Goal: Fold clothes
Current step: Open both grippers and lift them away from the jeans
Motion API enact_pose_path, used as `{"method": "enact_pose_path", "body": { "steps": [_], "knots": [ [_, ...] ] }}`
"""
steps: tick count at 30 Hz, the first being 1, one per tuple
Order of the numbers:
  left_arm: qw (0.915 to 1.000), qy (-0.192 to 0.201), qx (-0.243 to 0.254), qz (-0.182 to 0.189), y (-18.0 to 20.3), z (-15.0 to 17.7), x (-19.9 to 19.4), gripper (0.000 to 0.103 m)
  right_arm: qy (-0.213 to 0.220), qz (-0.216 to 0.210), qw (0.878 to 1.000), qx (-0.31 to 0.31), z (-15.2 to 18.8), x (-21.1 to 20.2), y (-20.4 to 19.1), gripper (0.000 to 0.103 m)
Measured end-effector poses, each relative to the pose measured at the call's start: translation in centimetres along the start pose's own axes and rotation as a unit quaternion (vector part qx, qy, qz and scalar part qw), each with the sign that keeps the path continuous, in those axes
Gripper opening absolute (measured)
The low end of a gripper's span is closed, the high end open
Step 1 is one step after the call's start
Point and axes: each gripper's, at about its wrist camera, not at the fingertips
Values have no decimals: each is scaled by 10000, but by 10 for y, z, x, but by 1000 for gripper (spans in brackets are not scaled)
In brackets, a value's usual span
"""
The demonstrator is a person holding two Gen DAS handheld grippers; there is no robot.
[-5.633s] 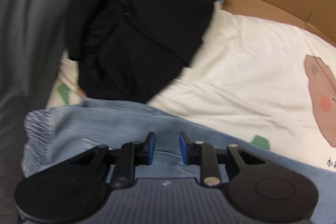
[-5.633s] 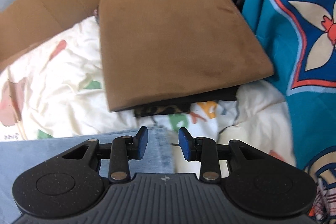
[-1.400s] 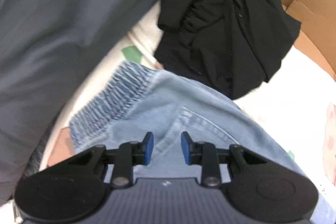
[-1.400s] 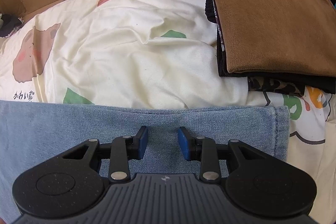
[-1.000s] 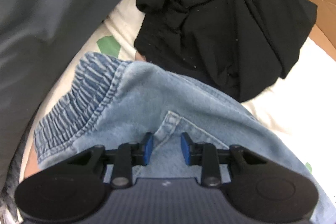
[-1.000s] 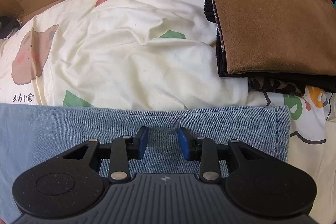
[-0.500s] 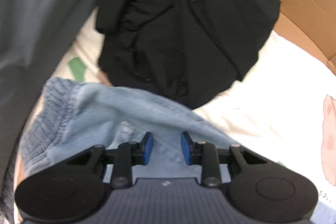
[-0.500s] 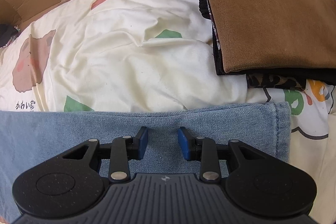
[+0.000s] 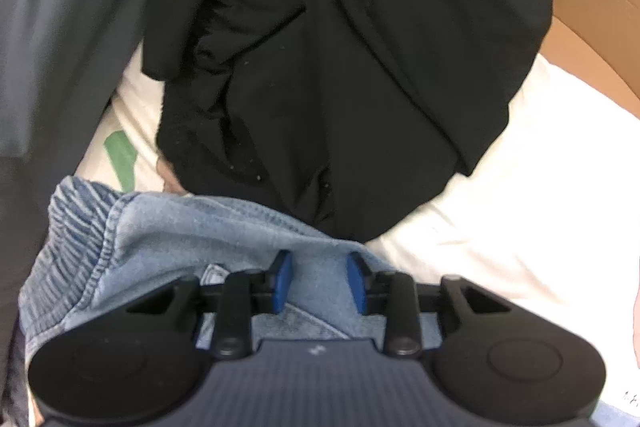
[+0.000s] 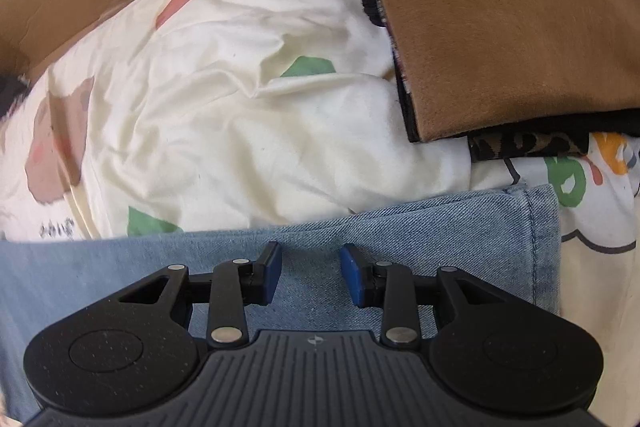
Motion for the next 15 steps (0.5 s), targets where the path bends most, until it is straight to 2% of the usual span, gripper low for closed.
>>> {"method": "enact_pose_path", "body": {
  "steps": [3,8,15],
  "knots": [
    [9998,-84,-172,-26,-1,7,-18,35,258,75,9996,-22,-6,-21,-1,40],
    [9997,10,-240,25,-5,28,-60,49,658,19,9978,-108,-21,-63,5,40],
    [9988,19,-439,213,-19,63,-132,50,728,53,9958,-545,-41,-105,19,40]
  ]
}}
Point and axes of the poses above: each gripper's, at about its wrist camera, not at the fingertips, and x roughly the way its jaws point, y to its right, z to its underside, and after that the axes turned 15 degrees about -y, right-handed
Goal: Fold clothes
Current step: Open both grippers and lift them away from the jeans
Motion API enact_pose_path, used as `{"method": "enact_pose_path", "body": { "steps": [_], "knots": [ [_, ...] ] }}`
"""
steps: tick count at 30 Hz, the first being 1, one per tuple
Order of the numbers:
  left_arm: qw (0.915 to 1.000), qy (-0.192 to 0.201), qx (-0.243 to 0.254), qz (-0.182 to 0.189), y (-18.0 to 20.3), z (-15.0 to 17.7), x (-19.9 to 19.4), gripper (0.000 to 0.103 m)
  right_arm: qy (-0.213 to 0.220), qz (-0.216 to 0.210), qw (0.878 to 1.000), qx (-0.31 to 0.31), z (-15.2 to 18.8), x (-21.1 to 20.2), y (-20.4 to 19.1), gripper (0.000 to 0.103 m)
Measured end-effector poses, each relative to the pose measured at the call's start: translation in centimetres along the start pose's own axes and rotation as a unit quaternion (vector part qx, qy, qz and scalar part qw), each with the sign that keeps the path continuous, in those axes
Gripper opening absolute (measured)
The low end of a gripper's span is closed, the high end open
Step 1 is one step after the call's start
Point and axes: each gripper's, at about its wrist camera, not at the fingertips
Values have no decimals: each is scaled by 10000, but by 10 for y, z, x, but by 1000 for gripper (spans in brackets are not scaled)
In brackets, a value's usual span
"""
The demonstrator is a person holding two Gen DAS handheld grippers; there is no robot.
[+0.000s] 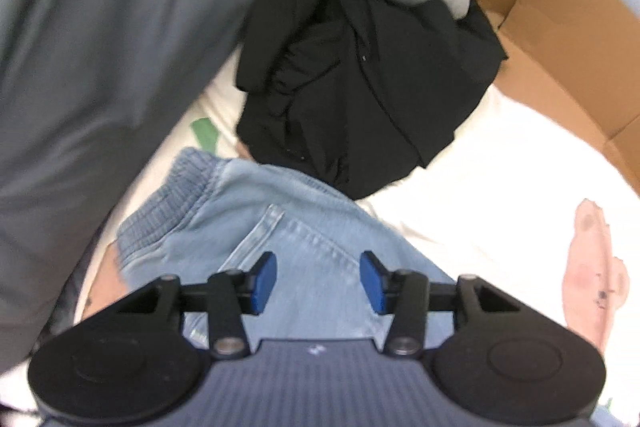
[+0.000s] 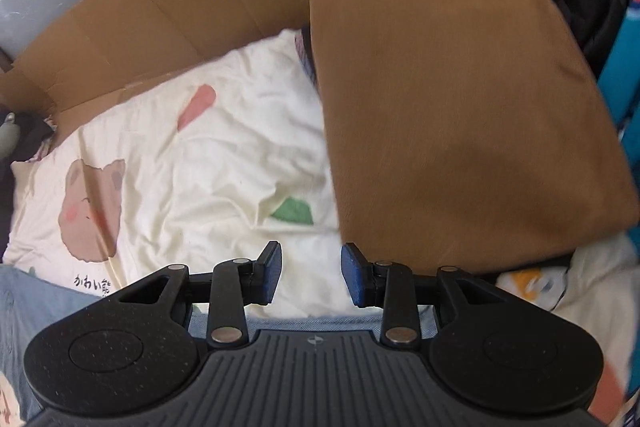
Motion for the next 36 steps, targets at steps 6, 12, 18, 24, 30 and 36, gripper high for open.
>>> {"method": "enact_pose_path", "body": {
  "steps": [6,12,18,24,30,36],
  "knots": [
    [9993,229,108,285,-14,29,-65,52,171,-5,9997,-182,-12,-52,17,40],
    [9972,603,146,422,-33,53,-141,55,387,-235,9980,-448,1,-106,33,40],
    [9947,847,297,500,-57,86,-189,60,528,-355,9973,-374,41,-153,62,40],
    [9929,855,98,821,-99,139,-188,60,507,-361,9980,78,106,-180,97,40],
    [9914,610,-194,1142,-125,188,-170,60,420,-334,9978,401,166,-187,127,40],
    [9945,276,-340,952,-141,224,-140,60,165,-415,9978,497,204,-163,148,40]
  ]
}}
Point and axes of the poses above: each gripper's, at about its wrist camera, not at the fingertips, and x roughly the way its jaws point, y to its right, z to its underside, and after that the axes turned 15 degrees about -y, right-handed
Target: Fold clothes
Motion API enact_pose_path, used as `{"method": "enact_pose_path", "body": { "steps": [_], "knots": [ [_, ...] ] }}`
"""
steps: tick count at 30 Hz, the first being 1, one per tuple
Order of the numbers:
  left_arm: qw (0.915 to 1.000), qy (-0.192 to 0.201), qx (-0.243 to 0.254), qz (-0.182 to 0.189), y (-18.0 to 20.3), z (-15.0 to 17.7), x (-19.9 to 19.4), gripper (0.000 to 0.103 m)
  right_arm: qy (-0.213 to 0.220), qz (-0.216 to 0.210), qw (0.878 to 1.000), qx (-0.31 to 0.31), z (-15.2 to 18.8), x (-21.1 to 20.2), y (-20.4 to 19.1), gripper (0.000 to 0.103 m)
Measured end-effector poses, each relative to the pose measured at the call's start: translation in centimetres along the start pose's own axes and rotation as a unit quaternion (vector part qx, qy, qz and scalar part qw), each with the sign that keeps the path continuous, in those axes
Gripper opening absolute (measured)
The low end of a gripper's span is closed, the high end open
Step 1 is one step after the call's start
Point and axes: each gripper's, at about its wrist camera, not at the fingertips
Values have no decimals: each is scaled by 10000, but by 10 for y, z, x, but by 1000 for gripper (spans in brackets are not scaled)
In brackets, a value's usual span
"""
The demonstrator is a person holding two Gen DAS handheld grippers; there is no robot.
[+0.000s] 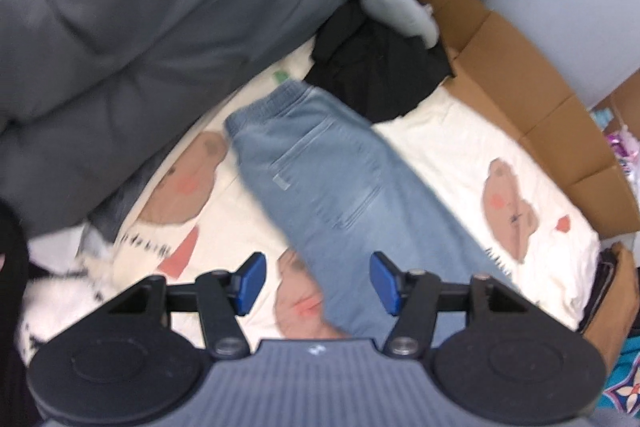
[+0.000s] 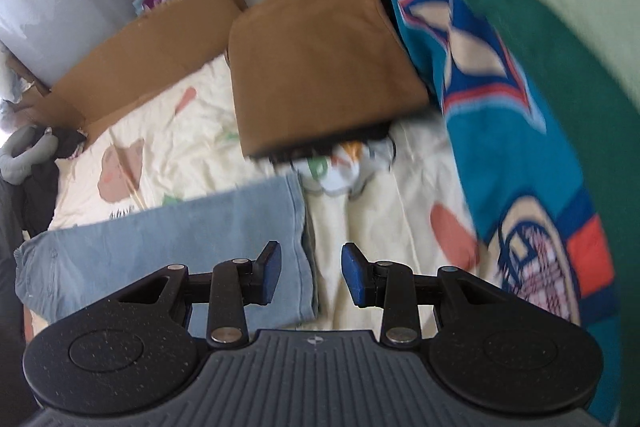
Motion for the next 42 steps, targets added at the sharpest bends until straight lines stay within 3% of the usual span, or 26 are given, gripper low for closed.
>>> {"method": "enact_pose_path", "body": {
  "steps": [8,19,34,42],
  "knots": [
    [9994,-25,-275,-221,-20,36,17,61,-208,-479,9983,243,32,54,27,40],
    [9971,-49,-608,-446,-20,55,42,61,-456,-1094,9903,720,60,135,40,40],
    [9930,-482,-192,-1058,13,70,80,61,-309,-1411,9862,808,65,204,41,38],
    [9915,-513,51,-1192,32,79,80,61,-171,-1944,9702,1437,64,226,55,36]
  ]
}}
Point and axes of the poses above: each gripper's, at about its wrist camera, not at the fingertips, and x roughly the way its jaws point, y to its right, z to its underside, and after that the axes turned 15 degrees about -y, right-handed
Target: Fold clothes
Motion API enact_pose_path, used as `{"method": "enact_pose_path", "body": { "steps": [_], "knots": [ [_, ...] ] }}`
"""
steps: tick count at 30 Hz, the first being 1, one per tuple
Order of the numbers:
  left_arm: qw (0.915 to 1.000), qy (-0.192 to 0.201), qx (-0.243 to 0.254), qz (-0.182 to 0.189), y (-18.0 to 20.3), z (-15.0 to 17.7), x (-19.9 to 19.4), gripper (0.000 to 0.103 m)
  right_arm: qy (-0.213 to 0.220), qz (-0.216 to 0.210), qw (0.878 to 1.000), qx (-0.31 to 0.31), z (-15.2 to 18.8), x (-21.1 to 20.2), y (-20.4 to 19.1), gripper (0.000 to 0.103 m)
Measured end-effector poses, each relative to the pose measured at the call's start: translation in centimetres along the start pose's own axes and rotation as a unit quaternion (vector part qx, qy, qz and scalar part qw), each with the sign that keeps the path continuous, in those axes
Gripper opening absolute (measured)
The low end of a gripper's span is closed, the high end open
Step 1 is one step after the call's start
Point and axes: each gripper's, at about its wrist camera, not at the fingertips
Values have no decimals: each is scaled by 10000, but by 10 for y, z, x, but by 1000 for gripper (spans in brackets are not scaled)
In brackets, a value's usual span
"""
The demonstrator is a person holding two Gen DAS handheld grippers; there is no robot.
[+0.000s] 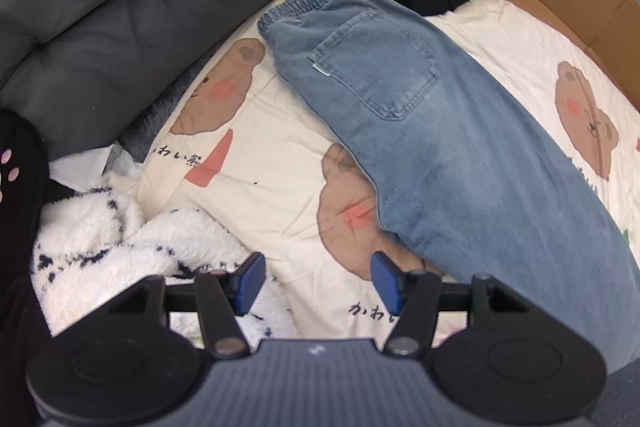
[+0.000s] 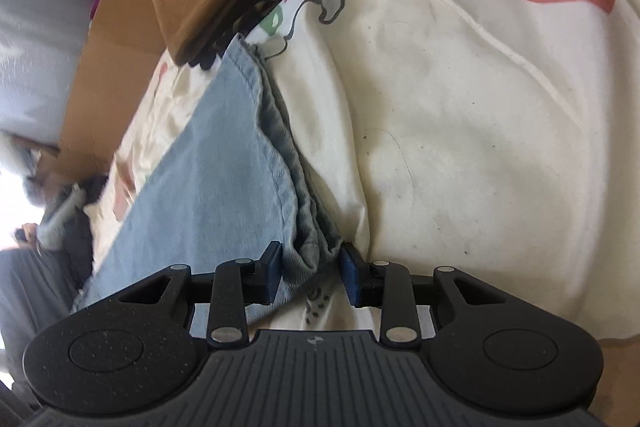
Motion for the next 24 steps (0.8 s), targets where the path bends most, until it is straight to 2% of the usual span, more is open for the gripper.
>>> {"method": "enact_pose_path", "body": {
  "steps": [4,7,8,10,14,17,24],
  "knots": [
    [9999,88,50,3,2,5,-6,62,9,-172,9999,-6,-6,6,2,36],
    [10000,81,19,-6,-1,9,-5,62,-108,-120,9999,-11,-8,4,-1,36],
    [10000,78,3,-10,-2,10,-4,62,-134,-113,9998,-26,-8,0,-2,29],
    [9999,83,-57,-5,-7,11,-1,62,-140,-136,9998,-81,-5,-9,-5,29],
    [9997,34,-250,12,-17,12,8,62,-145,-429,9988,-204,2,-24,-6,29],
    [9993,-74,-360,46,-20,15,17,62,-247,-544,9980,-206,1,-22,-6,29],
    [9994,-199,-270,43,-19,25,27,62,-407,-559,9975,113,1,-3,-1,31]
  ]
}}
Point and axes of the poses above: each gripper's, at about its wrist camera, not at the fingertips, and x roughly the way its jaws point, y to its right, z to its underside, and after that the axes turned 15 degrees about -y, right-handed
